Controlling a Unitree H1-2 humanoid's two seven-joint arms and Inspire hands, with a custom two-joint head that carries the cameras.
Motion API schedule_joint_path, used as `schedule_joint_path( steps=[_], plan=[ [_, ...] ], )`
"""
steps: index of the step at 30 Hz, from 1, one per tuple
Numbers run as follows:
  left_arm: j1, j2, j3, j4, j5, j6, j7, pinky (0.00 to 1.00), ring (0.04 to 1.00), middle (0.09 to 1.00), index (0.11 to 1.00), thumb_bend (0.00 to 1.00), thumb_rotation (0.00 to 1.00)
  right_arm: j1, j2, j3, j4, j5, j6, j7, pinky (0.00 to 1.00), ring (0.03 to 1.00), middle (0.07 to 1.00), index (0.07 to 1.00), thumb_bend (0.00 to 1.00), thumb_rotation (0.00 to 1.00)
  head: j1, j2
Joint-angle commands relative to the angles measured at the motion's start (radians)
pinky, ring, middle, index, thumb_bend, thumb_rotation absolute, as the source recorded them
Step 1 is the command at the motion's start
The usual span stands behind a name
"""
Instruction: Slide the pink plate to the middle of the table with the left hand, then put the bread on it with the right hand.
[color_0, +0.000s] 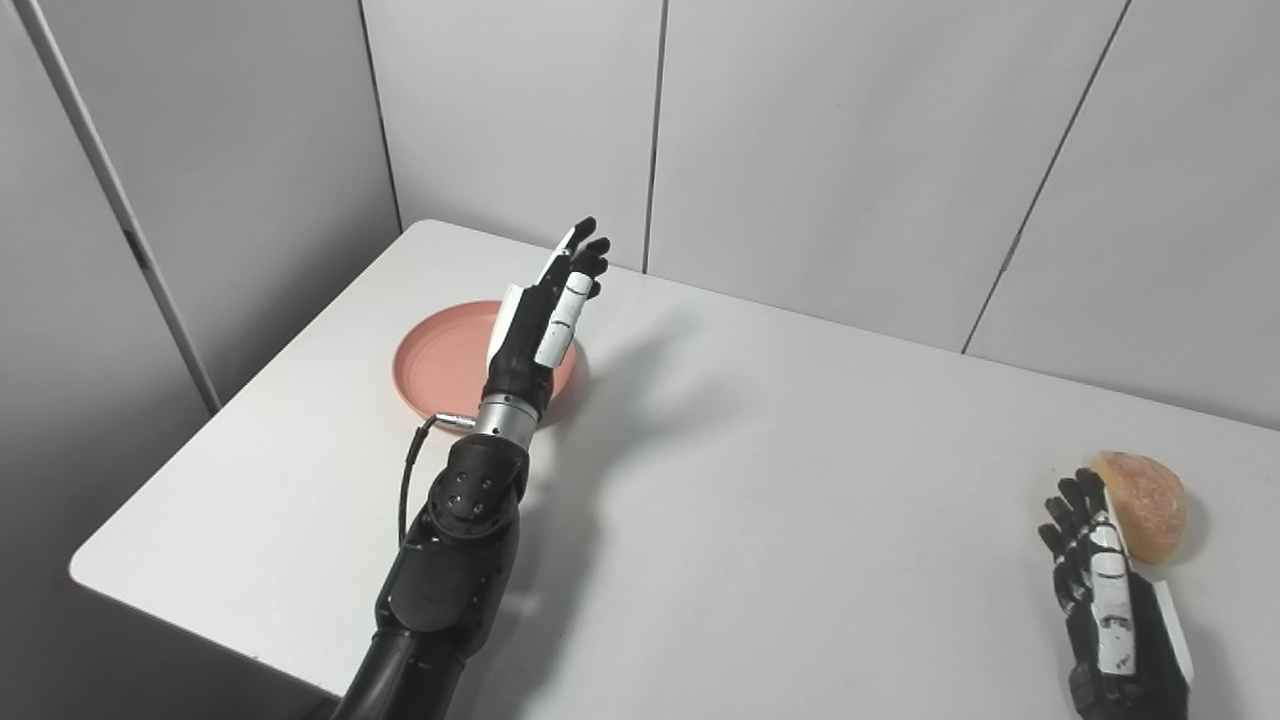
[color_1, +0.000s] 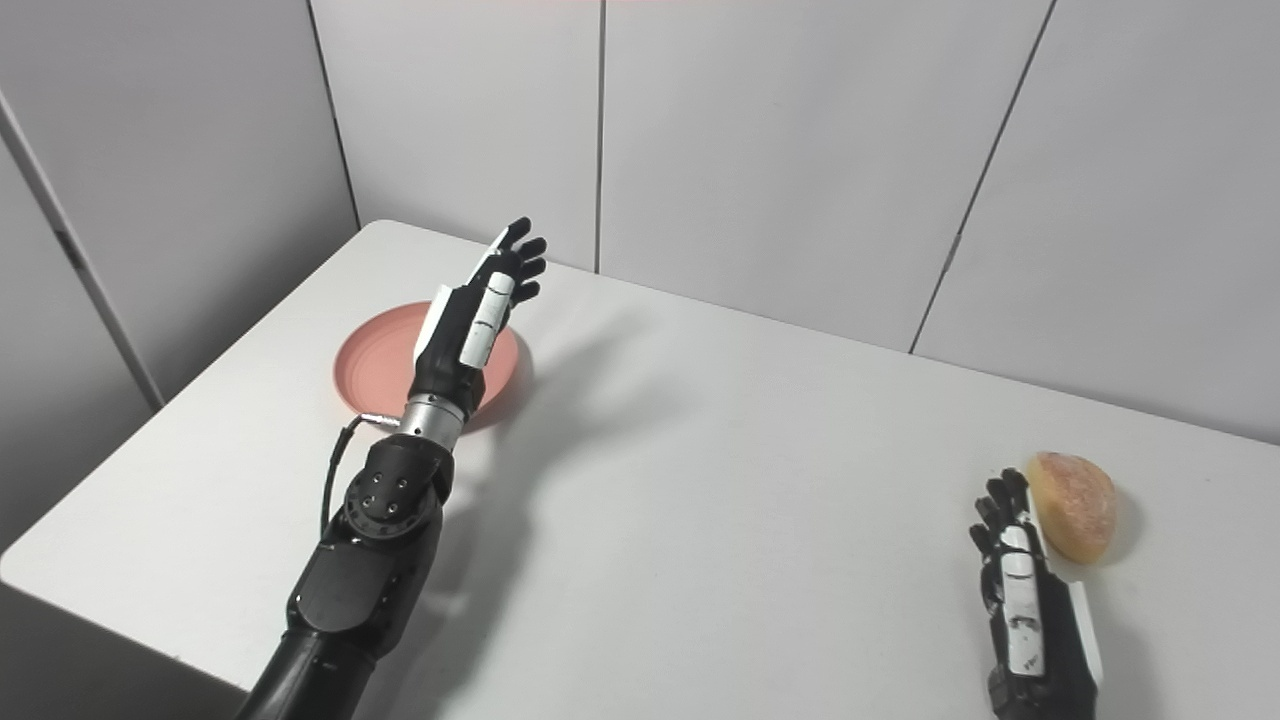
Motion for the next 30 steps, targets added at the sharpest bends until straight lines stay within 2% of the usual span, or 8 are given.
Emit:
schedule_joint_path(
  steps=[1, 6, 8, 14, 17, 23, 28, 30],
  plan=[
    [-0.070, 0.042, 0.017, -0.016, 0.012, -0.032, 0.019, 0.93, 0.909, 0.920, 0.924, 0.80, 1.00, -0.015, -0.002, 0.003, -0.029, 0.002, -0.040, 0.010, 1.00, 1.000, 1.000, 1.000, 0.48, 1.00, -0.001, -0.001],
    [-0.113, 0.115, 0.052, 0.049, 0.002, -0.068, 0.019, 0.85, 0.878, 0.898, 0.901, 0.77, 1.00, -0.015, -0.002, 0.006, -0.029, -0.003, -0.043, 0.006, 1.00, 1.000, 1.000, 1.000, 0.47, 1.00, 0.006, -0.004],
    [-0.126, 0.144, 0.057, 0.078, 0.008, -0.068, 0.018, 0.86, 0.879, 0.893, 0.901, 0.80, 1.00, -0.014, -0.003, 0.007, -0.031, -0.003, -0.043, 0.007, 1.00, 1.000, 1.000, 1.000, 0.47, 1.00, 0.008, -0.005],
    [-0.168, 0.238, 0.060, 0.223, 0.025, -0.173, 0.024, 0.86, 0.898, 0.897, 0.897, 0.76, 1.00, -0.009, -0.004, 0.010, -0.042, -0.003, -0.042, 0.007, 1.00, 1.000, 1.000, 1.000, 0.44, 1.00, 0.015, -0.007],
    [-0.180, 0.274, 0.065, 0.280, 0.010, -0.197, 0.010, 0.87, 0.907, 0.903, 0.903, 0.78, 1.00, -0.006, -0.005, 0.012, -0.039, -0.003, -0.050, 0.011, 1.00, 1.000, 1.000, 1.000, 0.44, 1.00, 0.016, -0.005],
    [-0.195, 0.321, 0.085, 0.383, 0.000, -0.210, 0.029, 0.88, 0.885, 0.899, 0.898, 0.81, 1.00, 0.000, -0.007, 0.013, -0.054, -0.002, -0.040, 0.010, 1.00, 1.000, 1.000, 1.000, 0.44, 1.00, 0.026, 0.004],
    [-0.201, 0.323, 0.122, 0.448, -0.063, -0.203, 0.016, 0.88, 0.898, 0.906, 0.901, 0.76, 1.00, 0.005, -0.008, 0.015, -0.078, 0.015, 0.001, 0.016, 1.00, 1.000, 1.000, 1.000, 0.43, 1.00, 0.025, 0.009],
    [-0.197, 0.325, 0.123, 0.461, -0.071, -0.201, 0.011, 0.89, 0.902, 0.905, 0.899, 0.78, 1.00, 0.006, -0.009, 0.014, -0.084, 0.022, 0.008, 0.020, 1.00, 1.000, 1.000, 1.000, 0.42, 1.00, 0.027, 0.009]
  ],
)
